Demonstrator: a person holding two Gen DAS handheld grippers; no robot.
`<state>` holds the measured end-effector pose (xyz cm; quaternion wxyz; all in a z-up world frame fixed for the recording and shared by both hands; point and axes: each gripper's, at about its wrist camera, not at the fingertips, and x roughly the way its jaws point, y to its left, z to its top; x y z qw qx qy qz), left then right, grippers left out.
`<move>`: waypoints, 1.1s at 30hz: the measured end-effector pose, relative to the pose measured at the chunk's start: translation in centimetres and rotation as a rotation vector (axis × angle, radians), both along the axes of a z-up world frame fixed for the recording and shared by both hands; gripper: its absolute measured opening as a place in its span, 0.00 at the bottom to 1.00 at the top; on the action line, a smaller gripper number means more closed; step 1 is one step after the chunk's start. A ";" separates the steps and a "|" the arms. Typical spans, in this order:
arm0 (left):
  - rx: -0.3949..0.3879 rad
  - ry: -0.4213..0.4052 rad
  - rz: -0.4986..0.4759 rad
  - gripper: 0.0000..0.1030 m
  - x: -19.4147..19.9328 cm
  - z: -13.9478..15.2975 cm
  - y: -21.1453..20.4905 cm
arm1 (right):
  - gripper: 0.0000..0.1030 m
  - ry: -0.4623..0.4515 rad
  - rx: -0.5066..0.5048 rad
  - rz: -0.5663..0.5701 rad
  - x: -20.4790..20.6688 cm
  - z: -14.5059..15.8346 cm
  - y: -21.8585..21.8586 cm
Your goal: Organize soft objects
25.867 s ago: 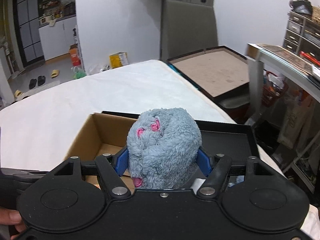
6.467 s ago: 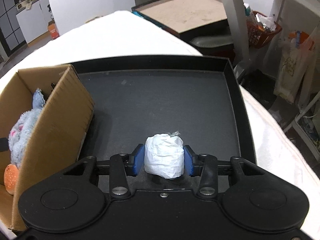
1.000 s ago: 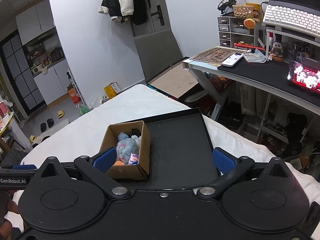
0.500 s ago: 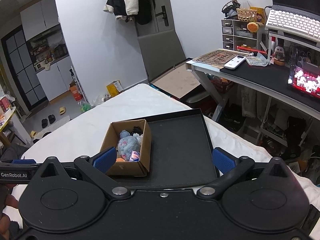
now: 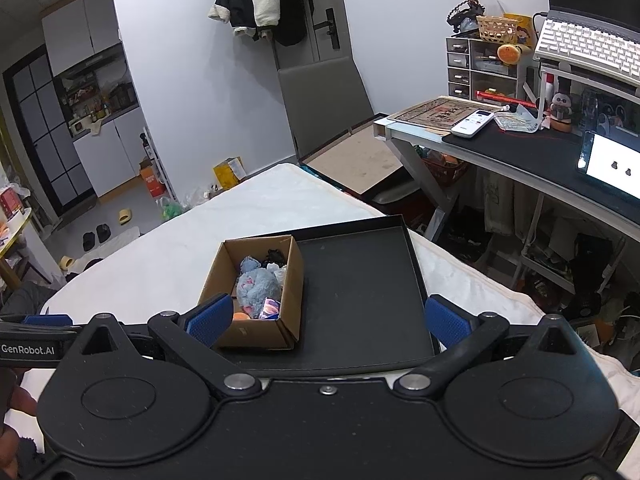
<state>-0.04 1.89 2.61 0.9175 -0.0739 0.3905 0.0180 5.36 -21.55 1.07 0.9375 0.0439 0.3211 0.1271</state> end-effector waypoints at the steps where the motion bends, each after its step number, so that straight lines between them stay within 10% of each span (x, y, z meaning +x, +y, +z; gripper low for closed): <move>1: 0.001 0.000 -0.002 0.95 0.1 0.0 -0.1 | 1.00 0.001 0.001 -0.001 0.0 0.0 0.0; 33: 0.001 0.011 -0.016 0.95 0.2 -0.5 -1.0 | 1.00 0.006 -0.004 0.000 -0.2 -0.1 -0.3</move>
